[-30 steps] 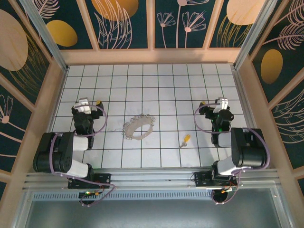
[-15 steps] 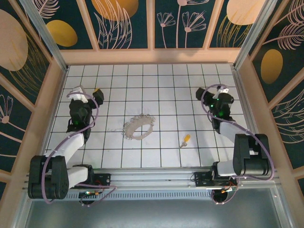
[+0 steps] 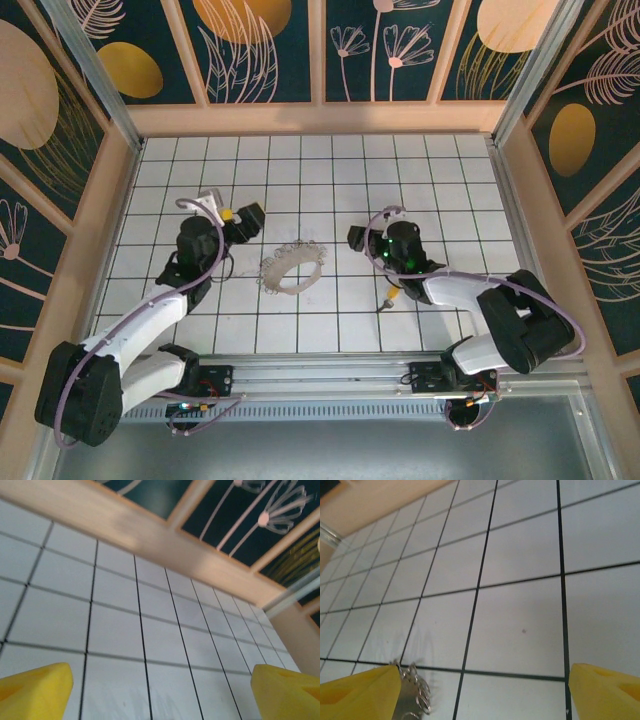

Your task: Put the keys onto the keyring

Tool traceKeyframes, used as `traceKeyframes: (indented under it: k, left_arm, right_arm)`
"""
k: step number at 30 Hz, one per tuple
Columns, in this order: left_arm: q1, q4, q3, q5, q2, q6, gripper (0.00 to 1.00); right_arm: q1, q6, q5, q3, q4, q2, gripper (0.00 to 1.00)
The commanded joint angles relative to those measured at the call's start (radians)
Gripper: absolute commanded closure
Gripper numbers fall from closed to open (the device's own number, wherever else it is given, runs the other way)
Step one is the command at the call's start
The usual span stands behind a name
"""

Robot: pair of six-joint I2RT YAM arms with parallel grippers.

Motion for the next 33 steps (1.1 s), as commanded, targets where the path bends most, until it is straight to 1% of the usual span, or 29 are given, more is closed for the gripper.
traceKeyframes:
  k: [1, 4, 6, 10, 11, 14, 18, 23, 28, 33]
  left_arm:
    - [-0.071, -0.025, -0.047, -0.029, 0.02, -0.061, 0.09]
    - [-0.143, -0.005, -0.08, -0.043, 0.053, -0.085, 0.09]
    - [-0.172, 0.019, -0.096, -0.024, 0.078, -0.107, 0.1]
    - [-0.237, 0.079, -0.115, 0.003, 0.136, -0.14, 0.08]
    - [-0.251, 0.089, -0.115, 0.003, 0.151, -0.146, 0.08]
    - [-0.283, 0.139, -0.13, 0.002, 0.188, -0.167, 0.08]
    - [-0.304, 0.181, -0.129, 0.016, 0.244, -0.179, 0.07]
    - [-0.312, 0.235, -0.131, 0.027, 0.312, -0.186, 0.07]
    - [-0.311, 0.254, -0.124, 0.017, 0.365, -0.179, 0.06]
    - [-0.312, 0.253, -0.107, -0.007, 0.411, -0.152, 0.06]
  right_arm:
    - [0.014, 0.004, -0.027, 0.022, -0.041, 0.013, 0.13]
    - [0.031, 0.02, 0.018, 0.029, -0.108, 0.0, 0.1]
    - [0.033, 0.009, 0.006, 0.027, -0.138, -0.019, 0.11]
    - [0.031, 0.002, -0.031, -0.041, -0.091, -0.079, 0.12]
    - [0.032, 0.001, -0.064, -0.045, -0.086, -0.084, 0.13]
    - [0.033, 0.015, -0.085, -0.034, -0.09, -0.078, 0.14]
    - [0.032, 0.023, -0.107, -0.023, -0.089, -0.058, 0.16]
    - [0.034, 0.043, -0.17, -0.029, -0.054, -0.038, 0.23]
    - [0.046, 0.045, -0.219, -0.029, -0.029, -0.02, 0.28]
    - [0.08, 0.04, -0.247, -0.021, -0.019, 0.006, 0.3]
